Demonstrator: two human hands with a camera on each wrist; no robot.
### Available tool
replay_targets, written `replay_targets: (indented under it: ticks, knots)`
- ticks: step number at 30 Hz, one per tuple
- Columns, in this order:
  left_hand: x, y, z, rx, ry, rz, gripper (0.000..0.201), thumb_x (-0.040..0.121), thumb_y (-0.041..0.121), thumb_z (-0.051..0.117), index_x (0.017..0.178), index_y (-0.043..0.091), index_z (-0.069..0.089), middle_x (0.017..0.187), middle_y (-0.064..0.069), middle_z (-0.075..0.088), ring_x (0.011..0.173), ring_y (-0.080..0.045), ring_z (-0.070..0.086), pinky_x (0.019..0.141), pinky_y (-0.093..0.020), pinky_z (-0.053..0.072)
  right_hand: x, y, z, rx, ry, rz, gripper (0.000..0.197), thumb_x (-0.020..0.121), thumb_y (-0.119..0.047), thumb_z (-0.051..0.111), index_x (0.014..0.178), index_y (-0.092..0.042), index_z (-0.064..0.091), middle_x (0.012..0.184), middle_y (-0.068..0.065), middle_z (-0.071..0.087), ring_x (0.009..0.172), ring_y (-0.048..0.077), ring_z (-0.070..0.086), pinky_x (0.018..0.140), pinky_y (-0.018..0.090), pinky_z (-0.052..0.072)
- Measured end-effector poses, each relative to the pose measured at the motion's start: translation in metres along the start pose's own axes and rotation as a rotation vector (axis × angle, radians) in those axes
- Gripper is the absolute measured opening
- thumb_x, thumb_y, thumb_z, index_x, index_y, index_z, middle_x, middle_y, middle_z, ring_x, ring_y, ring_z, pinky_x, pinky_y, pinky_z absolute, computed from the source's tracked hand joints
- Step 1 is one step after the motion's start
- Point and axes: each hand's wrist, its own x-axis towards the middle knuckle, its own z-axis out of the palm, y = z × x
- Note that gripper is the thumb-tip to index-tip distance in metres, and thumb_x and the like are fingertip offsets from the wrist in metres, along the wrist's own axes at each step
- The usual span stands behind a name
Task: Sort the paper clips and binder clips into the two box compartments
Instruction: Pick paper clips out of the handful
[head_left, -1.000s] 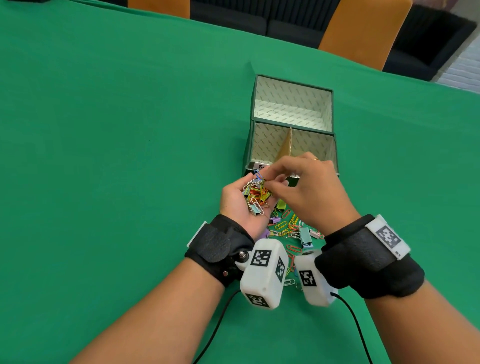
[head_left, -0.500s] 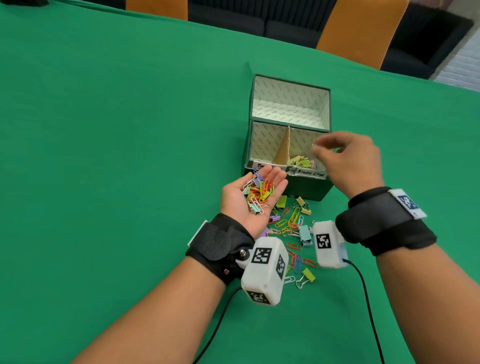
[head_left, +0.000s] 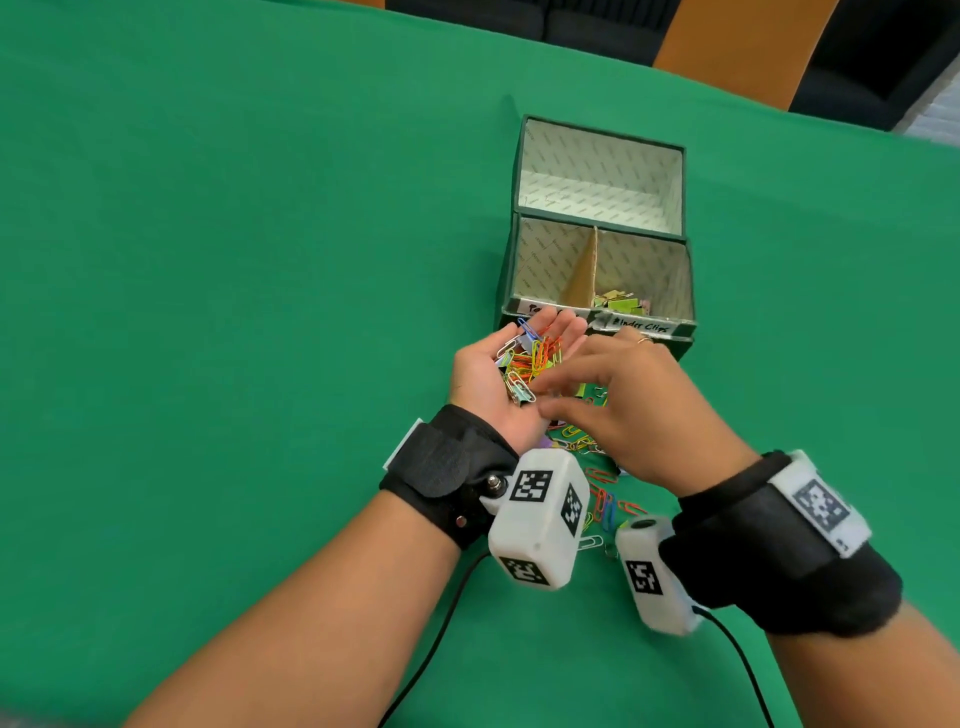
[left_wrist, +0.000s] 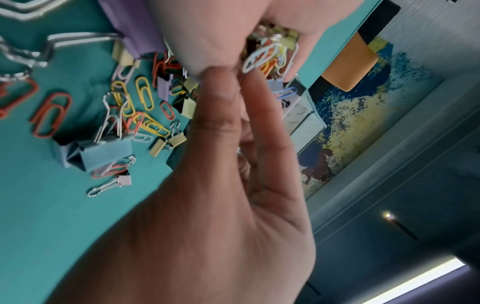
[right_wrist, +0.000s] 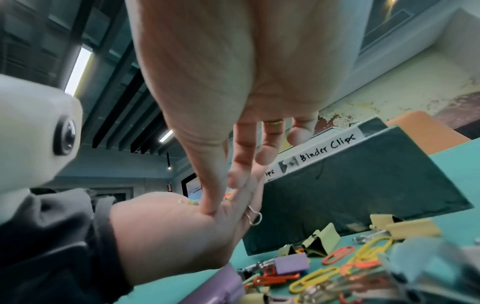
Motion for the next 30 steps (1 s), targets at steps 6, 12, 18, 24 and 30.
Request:
replay_targets:
  ticks: [6, 12, 18, 24, 30]
  knots:
    - [0.001, -0.002, 0.0, 0.025, 0.008, -0.002, 0.032, 0.098, 0.021, 0.039, 0.095, 0.0, 0.062, 0.085, -0.015, 0.069, 0.074, -0.026, 0.07, 0.079, -0.032, 0.055, 0.004, -0.005, 0.001, -0.076, -0.015, 0.05, 0.001, 0.083, -0.037, 0.068, 0.082, -0.036, 0.068, 0.093, -0.011, 0.062, 0.085, 0.017, 0.043, 0.086, 0.046, 0.041]
    - [0.001, -0.001, -0.001, 0.022, 0.02, -0.004, 0.034, 0.099, 0.021, 0.038, 0.093, -0.001, 0.063, 0.087, -0.017, 0.068, 0.074, -0.027, 0.07, 0.087, -0.031, 0.051, 0.007, -0.013, 0.002, -0.177, -0.019, 0.072, 0.011, 0.084, -0.038, 0.066, 0.094, -0.035, 0.07, 0.1, -0.01, 0.064, 0.087, 0.017, 0.045, 0.086, 0.041, 0.042]
    - [-0.004, 0.002, 0.003, 0.024, 0.014, 0.019, 0.033, 0.099, 0.018, 0.037, 0.093, -0.003, 0.062, 0.085, -0.018, 0.068, 0.067, -0.026, 0.071, 0.063, -0.029, 0.06, 0.01, -0.012, 0.0, -0.025, 0.002, 0.083, 0.006, 0.085, -0.03, 0.067, 0.088, -0.027, 0.071, 0.094, -0.005, 0.063, 0.089, 0.02, 0.056, 0.084, 0.041, 0.046]
    - [-0.005, 0.001, 0.003, 0.031, 0.003, 0.022, 0.031, 0.099, 0.017, 0.037, 0.096, -0.002, 0.061, 0.086, -0.018, 0.068, 0.074, -0.027, 0.07, 0.065, -0.031, 0.059, 0.006, -0.012, -0.011, 0.211, -0.028, 0.151, 0.007, 0.088, -0.024, 0.067, 0.084, -0.03, 0.069, 0.083, -0.011, 0.067, 0.078, 0.008, 0.059, 0.074, 0.024, 0.044]
    - [-0.005, 0.001, 0.002, 0.062, -0.004, 0.051, 0.033, 0.098, 0.018, 0.036, 0.096, -0.003, 0.062, 0.085, -0.017, 0.068, 0.069, -0.026, 0.067, 0.052, -0.023, 0.055, 0.007, -0.01, -0.013, 0.409, 0.012, 0.199, 0.022, 0.088, -0.015, 0.068, 0.109, -0.021, 0.073, 0.099, -0.008, 0.073, 0.093, 0.005, 0.067, 0.09, 0.022, 0.05]
